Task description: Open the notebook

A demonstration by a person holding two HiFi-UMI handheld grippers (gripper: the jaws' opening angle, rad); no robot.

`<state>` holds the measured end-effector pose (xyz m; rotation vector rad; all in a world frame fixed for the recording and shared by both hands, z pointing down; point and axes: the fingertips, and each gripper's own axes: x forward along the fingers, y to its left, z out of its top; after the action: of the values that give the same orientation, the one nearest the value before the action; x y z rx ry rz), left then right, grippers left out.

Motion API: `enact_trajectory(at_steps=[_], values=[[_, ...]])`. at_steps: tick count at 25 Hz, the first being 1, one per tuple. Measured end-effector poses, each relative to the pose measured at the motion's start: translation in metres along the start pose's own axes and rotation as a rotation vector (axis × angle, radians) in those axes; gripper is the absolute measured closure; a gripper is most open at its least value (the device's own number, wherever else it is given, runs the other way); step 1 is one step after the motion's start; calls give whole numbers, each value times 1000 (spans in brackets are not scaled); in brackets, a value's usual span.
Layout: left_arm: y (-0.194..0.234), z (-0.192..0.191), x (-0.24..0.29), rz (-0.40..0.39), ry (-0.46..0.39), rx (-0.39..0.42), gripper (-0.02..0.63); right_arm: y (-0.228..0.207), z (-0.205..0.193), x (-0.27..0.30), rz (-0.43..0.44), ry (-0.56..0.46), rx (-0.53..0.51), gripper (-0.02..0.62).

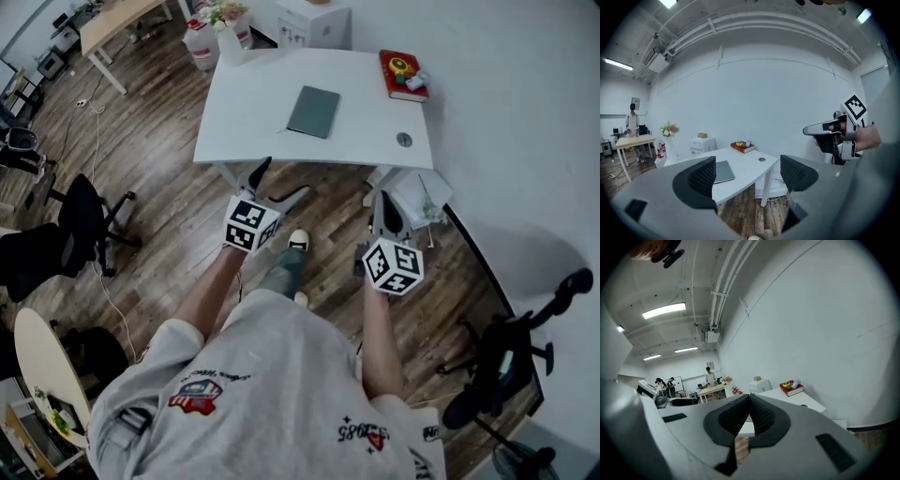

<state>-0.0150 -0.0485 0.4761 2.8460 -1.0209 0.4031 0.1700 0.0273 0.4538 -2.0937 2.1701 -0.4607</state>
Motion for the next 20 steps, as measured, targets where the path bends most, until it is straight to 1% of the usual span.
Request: enact_trajectory(at_steps=[5, 10, 13, 20], values=[[2, -4, 54, -38, 7, -29, 181, -27, 2, 13, -32, 0, -17, 604], [11, 5, 125, -70, 13, -6, 181, -61, 12, 63, -31, 24, -37, 604], [30, 11, 162, -78, 26, 7, 181, -74, 23, 105, -26, 37, -43, 604], [91, 17, 239, -61, 58, 13, 184, -97, 43, 206, 4, 61, -54, 604]])
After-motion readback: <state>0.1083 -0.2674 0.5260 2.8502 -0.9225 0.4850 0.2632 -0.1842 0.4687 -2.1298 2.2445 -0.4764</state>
